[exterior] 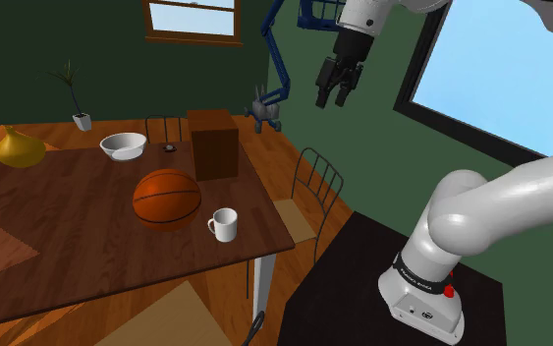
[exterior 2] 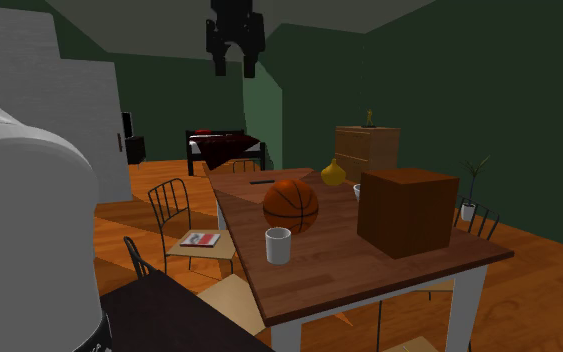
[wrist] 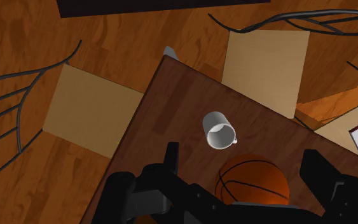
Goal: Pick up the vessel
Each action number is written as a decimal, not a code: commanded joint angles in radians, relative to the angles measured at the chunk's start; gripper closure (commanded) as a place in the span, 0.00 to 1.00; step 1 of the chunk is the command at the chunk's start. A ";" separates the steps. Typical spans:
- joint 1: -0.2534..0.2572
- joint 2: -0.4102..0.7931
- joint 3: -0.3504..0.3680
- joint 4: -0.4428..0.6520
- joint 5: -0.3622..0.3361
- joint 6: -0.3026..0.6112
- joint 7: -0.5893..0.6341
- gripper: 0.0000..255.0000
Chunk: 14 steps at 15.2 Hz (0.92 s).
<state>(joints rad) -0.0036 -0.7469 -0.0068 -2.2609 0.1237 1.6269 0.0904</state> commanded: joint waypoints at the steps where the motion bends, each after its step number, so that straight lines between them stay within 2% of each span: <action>1: 0.000 0.000 0.000 0.000 0.000 0.000 0.000 0.00; 8: 0.007 0.133 0.034 -0.106 0.009 0.226 0.004 0.00; 14: 0.013 0.296 0.061 -0.146 0.014 0.418 0.009 0.00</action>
<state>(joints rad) 0.0068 -0.4847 0.0469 -2.4026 0.1361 2.0065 0.0949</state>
